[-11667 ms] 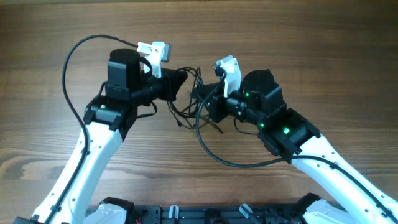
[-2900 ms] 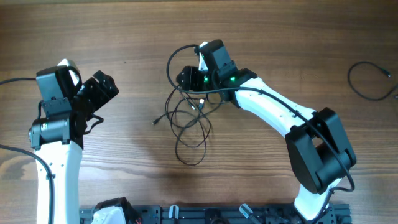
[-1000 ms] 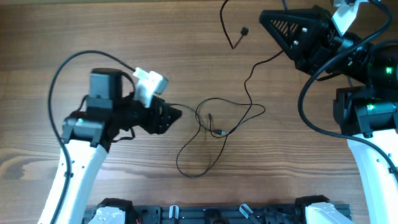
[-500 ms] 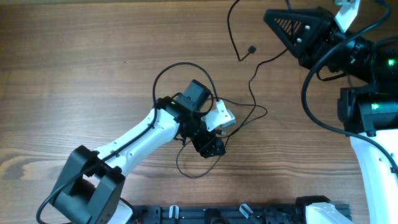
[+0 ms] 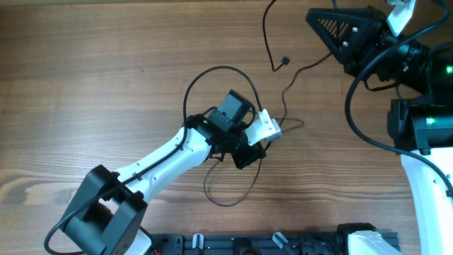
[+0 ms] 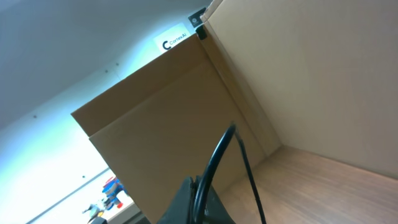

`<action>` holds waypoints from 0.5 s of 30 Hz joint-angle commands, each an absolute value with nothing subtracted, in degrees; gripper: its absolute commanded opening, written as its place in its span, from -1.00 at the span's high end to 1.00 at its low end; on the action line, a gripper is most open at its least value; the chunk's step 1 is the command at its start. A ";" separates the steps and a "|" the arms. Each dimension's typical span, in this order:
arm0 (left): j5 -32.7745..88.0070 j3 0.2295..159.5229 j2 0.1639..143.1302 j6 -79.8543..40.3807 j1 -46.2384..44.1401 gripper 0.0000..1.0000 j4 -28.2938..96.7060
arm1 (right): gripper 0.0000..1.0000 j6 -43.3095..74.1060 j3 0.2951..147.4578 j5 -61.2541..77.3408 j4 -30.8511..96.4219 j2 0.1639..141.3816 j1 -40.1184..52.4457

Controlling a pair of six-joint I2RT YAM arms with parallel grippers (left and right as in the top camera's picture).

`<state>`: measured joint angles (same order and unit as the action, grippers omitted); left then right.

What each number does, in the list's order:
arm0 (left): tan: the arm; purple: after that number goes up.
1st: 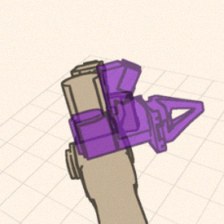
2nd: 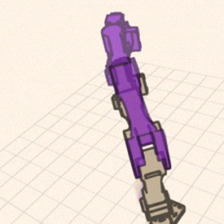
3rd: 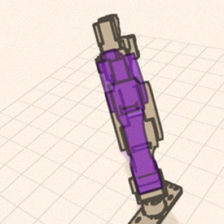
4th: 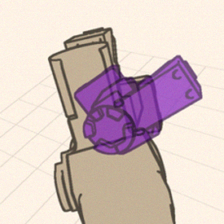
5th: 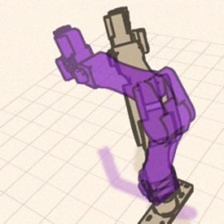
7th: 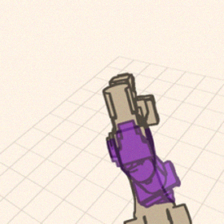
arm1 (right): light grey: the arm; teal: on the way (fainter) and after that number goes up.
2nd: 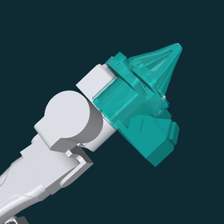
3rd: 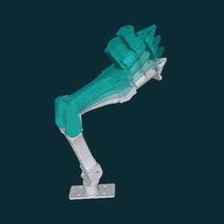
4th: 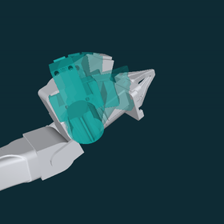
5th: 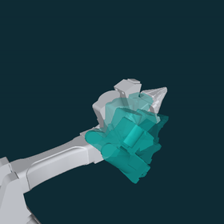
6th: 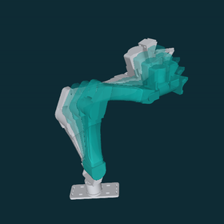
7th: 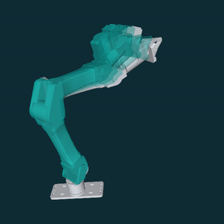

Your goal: Untangle cables

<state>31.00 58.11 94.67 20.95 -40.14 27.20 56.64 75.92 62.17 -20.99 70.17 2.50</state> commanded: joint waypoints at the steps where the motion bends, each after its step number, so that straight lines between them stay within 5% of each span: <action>1: 16.34 58.08 95.07 15.00 -39.57 0.92 26.74 | 0.92 54.96 76.99 63.09 -20.36 69.91 2.15; 8: 1.85 58.08 95.02 1.10 -25.93 0.92 26.55 | 0.91 45.74 76.99 59.83 -6.39 69.91 -1.08; 15: 2.07 58.08 95.02 0.58 -7.62 0.92 32.23 | 0.91 37.43 76.88 53.67 13.74 69.91 -17.89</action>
<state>4.75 58.15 94.61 2.20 -12.73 30.85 41.82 76.12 57.60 11.60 70.63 -13.19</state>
